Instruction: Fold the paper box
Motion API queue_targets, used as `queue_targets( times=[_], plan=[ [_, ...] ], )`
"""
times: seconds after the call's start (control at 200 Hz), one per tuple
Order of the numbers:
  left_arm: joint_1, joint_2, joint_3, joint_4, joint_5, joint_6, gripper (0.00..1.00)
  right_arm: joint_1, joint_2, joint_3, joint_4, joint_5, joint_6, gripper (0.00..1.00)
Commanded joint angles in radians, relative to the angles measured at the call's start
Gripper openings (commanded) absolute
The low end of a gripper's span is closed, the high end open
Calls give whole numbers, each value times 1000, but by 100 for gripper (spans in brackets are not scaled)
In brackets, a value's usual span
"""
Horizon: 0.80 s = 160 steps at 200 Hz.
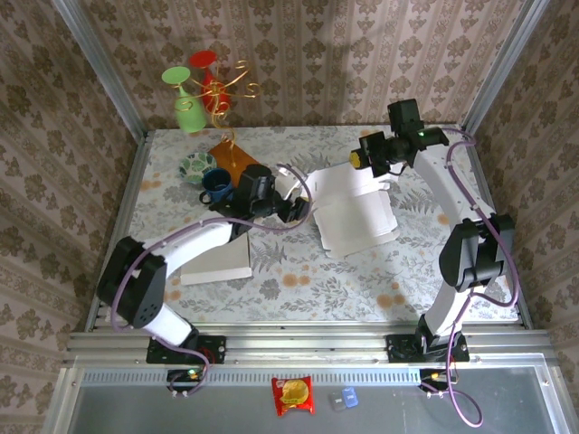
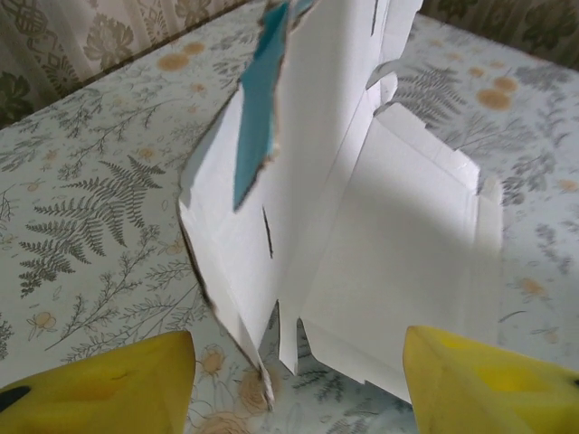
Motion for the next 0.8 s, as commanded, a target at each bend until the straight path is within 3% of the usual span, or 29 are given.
queue_targets(
  times=[0.0,0.135,0.295,0.335,0.48,0.585,0.795],
  plan=[
    [15,54,54,14,-13,63,60,1,5,-28,19,-42,17,0],
    [32,117,98,28,34,45,44,2,3,-54,43,-43,21,0],
    [34,136,87,55,97,3,0,2,6,-124,189,-46,38,0],
    [34,136,80,60,102,-13,0,2,6,-141,253,-48,36,1],
    [23,111,48,31,39,-78,0,3,-78,-211,366,69,-66,31],
    [1,78,23,-5,-2,-80,0,17,-201,-343,481,165,-41,48],
    [-27,41,6,-55,-19,-69,0,65,-224,-409,520,164,-6,54]
  ],
)
